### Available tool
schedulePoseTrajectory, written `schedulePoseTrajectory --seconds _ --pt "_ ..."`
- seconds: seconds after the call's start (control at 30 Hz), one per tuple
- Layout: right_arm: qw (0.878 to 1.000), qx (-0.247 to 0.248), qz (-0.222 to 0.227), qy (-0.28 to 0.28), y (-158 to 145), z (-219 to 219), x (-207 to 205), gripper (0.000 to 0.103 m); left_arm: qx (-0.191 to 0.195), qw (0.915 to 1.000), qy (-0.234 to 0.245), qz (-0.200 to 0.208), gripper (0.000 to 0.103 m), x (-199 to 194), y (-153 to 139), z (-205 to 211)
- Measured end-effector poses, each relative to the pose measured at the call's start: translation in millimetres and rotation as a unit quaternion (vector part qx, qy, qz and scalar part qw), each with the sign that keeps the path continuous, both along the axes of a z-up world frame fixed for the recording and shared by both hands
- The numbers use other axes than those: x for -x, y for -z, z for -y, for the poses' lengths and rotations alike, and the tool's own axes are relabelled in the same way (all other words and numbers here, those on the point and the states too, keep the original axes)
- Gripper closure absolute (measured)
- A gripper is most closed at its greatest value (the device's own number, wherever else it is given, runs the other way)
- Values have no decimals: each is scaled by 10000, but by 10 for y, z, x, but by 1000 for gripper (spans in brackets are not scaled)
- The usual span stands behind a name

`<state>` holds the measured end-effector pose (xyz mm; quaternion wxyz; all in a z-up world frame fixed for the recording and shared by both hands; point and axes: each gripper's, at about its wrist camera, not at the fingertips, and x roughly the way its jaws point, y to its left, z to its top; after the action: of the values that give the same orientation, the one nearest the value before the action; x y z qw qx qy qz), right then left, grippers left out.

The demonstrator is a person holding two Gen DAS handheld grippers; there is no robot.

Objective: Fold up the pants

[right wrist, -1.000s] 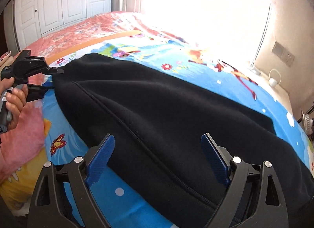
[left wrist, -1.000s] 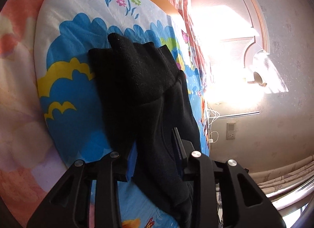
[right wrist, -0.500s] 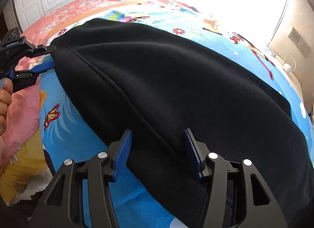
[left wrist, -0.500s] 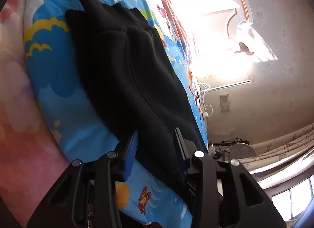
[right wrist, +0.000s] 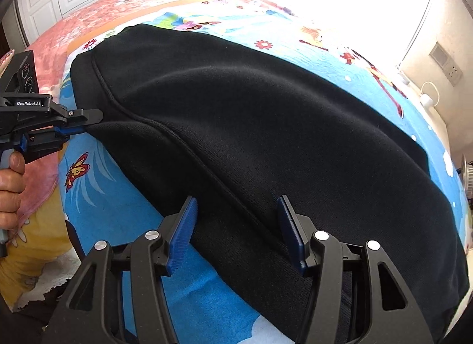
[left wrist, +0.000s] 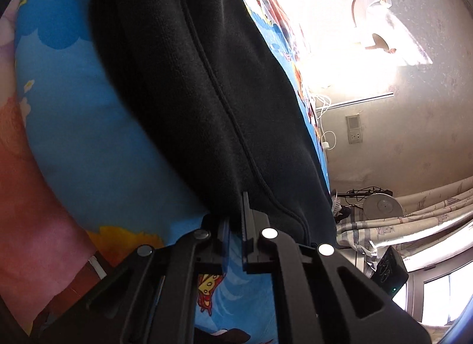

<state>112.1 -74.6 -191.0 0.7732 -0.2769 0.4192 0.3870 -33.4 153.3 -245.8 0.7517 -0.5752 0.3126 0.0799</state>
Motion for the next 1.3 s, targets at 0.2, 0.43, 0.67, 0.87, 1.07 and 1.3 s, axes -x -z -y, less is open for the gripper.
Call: schedulePoseTrajectory --seconds 0.2,0.43,0.67,0.87,1.07,1.3 --pt "9970 -463 624 60 -195 -205 47 15 -1996 9738 -352 -1027 62 68 -570 26" --pt "9992 172 344 83 121 -300 -5 18 -2713 9425 -1001 -1678 59 -27 -602 -389" --pt "9990 174 417 -54 -8 -249 118 18 -2869 9360 -933 -1815 83 -144 -436 -698" --pt "9958 -186 846 -301 -239 -658 173 16 -3177 9253 -927 -1851 87 -148 -453 -604" --pt "9959 524 462 -577 164 -1017 110 16 -3353 9168 -989 -1928 88 -170 -492 -584" --pt "9979 233 2 -599 51 -774 124 23 -3506 9095 -992 -2002 89 -215 -468 -578"
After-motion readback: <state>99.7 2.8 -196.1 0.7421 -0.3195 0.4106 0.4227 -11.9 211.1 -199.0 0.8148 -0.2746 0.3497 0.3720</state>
